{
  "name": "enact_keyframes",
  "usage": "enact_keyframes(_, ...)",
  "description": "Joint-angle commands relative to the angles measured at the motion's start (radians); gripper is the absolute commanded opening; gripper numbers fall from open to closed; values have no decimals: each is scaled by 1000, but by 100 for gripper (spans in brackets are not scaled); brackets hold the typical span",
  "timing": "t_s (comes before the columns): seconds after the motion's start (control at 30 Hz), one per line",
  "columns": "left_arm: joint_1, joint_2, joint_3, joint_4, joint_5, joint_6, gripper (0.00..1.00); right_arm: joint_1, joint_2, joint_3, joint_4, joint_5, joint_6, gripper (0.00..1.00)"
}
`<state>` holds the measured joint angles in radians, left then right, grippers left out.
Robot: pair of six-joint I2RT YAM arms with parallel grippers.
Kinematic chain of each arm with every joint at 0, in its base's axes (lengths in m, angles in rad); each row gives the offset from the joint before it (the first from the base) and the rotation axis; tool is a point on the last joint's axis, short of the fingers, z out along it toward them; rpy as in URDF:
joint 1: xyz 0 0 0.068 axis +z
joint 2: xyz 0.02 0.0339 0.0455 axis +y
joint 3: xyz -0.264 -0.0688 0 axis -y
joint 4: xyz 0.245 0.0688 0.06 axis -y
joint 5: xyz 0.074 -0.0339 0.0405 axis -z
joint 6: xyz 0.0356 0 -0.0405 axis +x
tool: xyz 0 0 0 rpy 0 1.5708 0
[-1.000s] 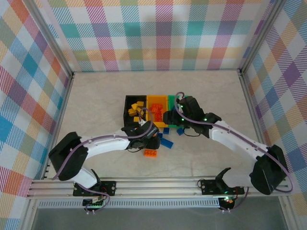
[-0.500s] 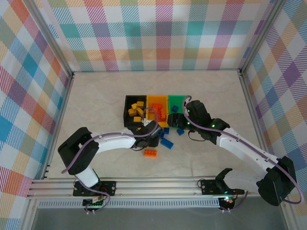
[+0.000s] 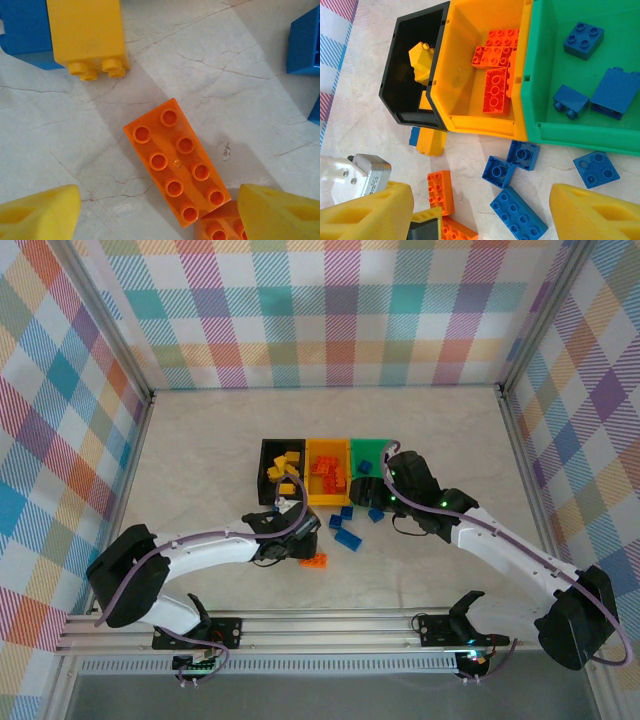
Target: Sort the legos into containers by color
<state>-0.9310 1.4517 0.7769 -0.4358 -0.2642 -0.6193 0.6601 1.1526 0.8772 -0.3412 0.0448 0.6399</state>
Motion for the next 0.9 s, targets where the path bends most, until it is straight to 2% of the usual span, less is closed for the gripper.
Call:
enact_keyframes(0.0,-5,51,38,5,-13,11,83,-5,-23,-7,12,-3,4,73)
enact_keyframes(0.07,-1,100,39,28,-9,11,82,-7,-32,-9,4,1,3,73)
enact_keyframes(0.17,8,160,31,66,5,10,74,-6,-51,-15,-3,10,0,73)
enact_keyframes(0.37,14,171,22,71,-1,12,48,-10,-72,-18,-10,14,1,73)
enact_keyframes(0.53,14,92,19,20,4,10,27,-13,-68,-26,-4,12,10,73)
enact_keyframes(0.7,15,-32,120,-57,0,38,24,-14,-71,-42,-9,14,17,73)
enact_keyframes(0.87,61,65,335,-61,14,116,24,-15,-88,-73,-29,24,30,73)
